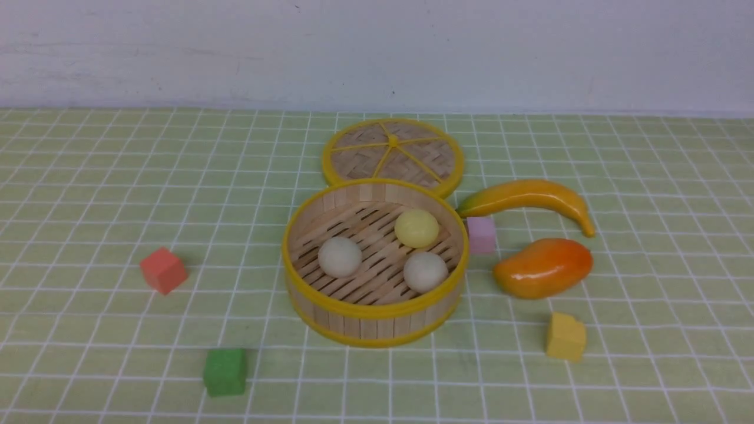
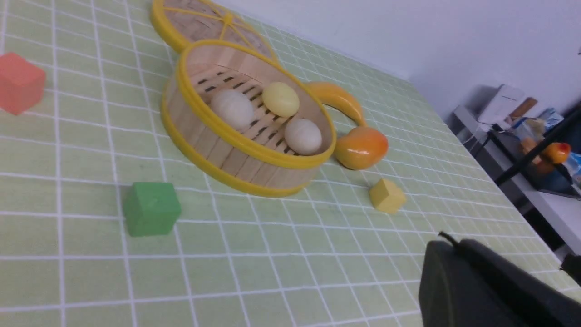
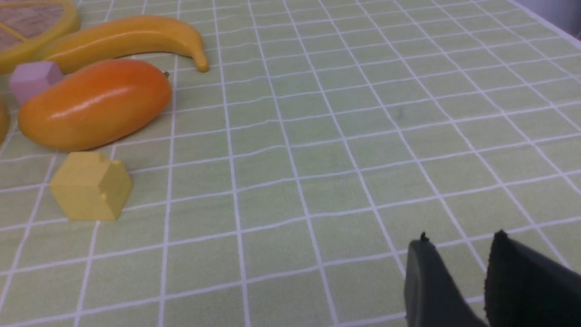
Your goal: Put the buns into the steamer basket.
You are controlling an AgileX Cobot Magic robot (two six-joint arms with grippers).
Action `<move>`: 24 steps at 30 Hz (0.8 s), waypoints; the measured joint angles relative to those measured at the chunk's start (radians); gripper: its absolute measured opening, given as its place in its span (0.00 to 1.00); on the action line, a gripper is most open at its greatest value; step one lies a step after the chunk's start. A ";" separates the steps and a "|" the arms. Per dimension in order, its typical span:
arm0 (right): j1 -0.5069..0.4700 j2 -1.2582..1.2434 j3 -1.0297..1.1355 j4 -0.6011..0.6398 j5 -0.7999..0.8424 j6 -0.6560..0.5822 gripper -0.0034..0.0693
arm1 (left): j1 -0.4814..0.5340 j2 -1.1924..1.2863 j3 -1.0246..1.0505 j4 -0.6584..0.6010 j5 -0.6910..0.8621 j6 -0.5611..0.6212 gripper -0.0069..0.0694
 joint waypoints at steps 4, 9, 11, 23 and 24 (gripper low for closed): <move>0.000 0.000 0.000 0.000 0.000 0.000 0.33 | 0.000 0.000 0.000 0.029 -0.010 -0.010 0.07; 0.000 0.000 0.000 0.000 0.000 -0.003 0.34 | 0.000 0.000 0.001 0.175 -0.100 -0.016 0.07; 0.000 0.000 0.000 0.000 0.000 -0.002 0.34 | 0.001 0.004 0.009 0.272 -0.153 -0.035 0.07; 0.000 0.000 0.000 0.000 0.000 -0.003 0.37 | 0.353 0.009 0.244 0.317 -0.378 -0.078 0.07; 0.000 0.000 0.000 0.000 0.000 -0.003 0.37 | 0.384 0.007 0.297 0.315 -0.379 -0.078 0.07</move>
